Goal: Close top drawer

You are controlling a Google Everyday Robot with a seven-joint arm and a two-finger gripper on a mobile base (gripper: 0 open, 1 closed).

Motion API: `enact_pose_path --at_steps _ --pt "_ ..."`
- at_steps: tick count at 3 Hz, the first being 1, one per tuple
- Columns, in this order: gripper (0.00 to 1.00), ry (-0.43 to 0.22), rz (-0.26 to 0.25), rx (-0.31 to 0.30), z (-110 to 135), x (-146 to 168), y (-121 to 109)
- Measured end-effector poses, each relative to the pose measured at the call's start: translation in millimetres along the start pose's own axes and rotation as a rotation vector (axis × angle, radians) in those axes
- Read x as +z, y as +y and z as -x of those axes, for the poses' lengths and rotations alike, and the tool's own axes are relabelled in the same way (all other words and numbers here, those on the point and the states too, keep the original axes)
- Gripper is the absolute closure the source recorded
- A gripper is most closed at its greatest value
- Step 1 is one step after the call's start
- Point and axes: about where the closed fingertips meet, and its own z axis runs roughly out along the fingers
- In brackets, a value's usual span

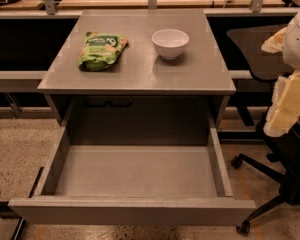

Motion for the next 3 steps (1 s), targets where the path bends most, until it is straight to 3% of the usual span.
enact_pose_path --at_steps 1,2,3 --pt "0.00 0.000 0.000 0.000 0.0 0.0 0.0" --pt "0.14 -0.003 -0.007 -0.001 0.9 -1.6 -0.2" --pt "0.37 -0.001 -0.004 -0.008 -0.6 2.8 2.2"
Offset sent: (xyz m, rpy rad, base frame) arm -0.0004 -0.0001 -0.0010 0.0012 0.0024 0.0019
